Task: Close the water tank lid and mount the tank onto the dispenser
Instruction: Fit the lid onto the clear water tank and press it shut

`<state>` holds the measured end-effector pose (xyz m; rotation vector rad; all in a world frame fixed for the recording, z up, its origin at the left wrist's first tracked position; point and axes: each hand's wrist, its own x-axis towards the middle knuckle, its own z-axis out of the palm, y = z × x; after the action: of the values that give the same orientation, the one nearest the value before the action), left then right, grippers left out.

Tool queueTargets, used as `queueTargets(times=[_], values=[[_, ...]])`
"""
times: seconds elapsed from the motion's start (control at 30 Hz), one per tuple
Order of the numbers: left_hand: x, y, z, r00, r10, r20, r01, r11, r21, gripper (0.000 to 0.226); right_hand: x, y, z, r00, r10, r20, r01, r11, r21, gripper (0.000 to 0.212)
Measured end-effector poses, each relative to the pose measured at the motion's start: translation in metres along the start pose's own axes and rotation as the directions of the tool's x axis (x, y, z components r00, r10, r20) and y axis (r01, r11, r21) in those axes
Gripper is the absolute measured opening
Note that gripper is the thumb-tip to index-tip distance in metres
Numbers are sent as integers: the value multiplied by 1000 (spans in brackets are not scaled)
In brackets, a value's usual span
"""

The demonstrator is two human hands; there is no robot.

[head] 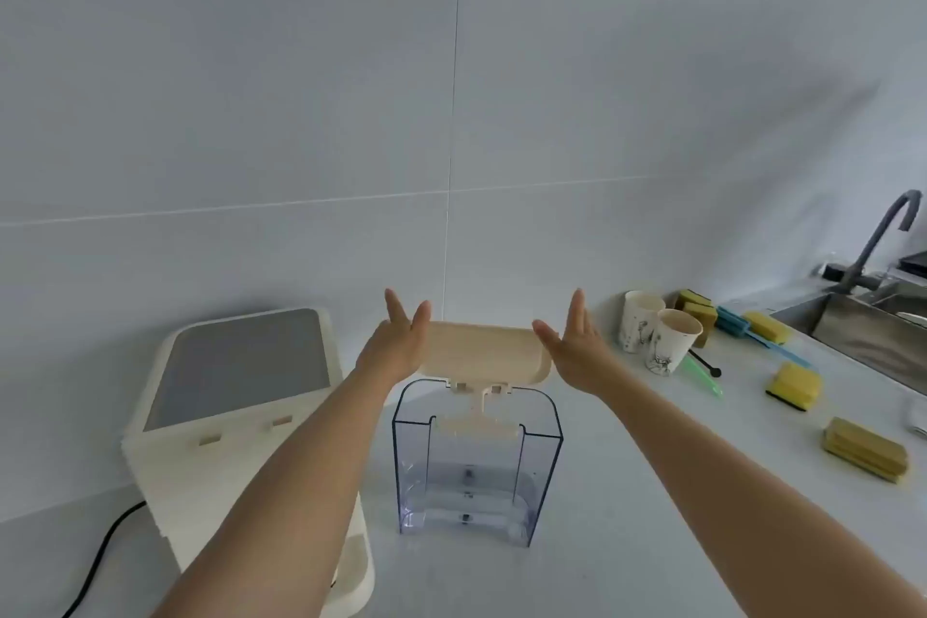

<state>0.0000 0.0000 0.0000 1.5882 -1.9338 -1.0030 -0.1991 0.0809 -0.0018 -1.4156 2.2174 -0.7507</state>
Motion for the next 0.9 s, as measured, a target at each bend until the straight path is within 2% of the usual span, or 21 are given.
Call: queueTargets(times=[0.1, 0.2, 0.4, 0.57, 0.73, 0.9], values=[[10, -3, 6, 990, -133, 55, 138, 986, -98, 69, 3, 3, 8, 994, 107, 29, -110, 967, 229, 79], [15, -3, 9, 983, -168, 75, 177, 976, -126, 64, 6, 6, 17, 979, 186, 87, -205, 913, 352, 73], [23, -3, 10, 982, -179, 66, 187, 971, -150, 59, 17, 13, 28, 966, 220, 135, -257, 863, 434, 67], [27, -6, 8, 984, -175, 21, 175, 963, -204, 51, 21, 9, 32, 956, 276, 101, -287, 801, 525, 60], [24, -7, 3, 980, -196, -39, 180, 949, -260, 39, 18, 8, 30, 955, 291, 49, -267, 781, 564, 56], [15, -8, 6, 985, -149, -92, 123, 962, -245, 34, 5, 10, 31, 965, 259, 26, -226, 785, 577, 51]])
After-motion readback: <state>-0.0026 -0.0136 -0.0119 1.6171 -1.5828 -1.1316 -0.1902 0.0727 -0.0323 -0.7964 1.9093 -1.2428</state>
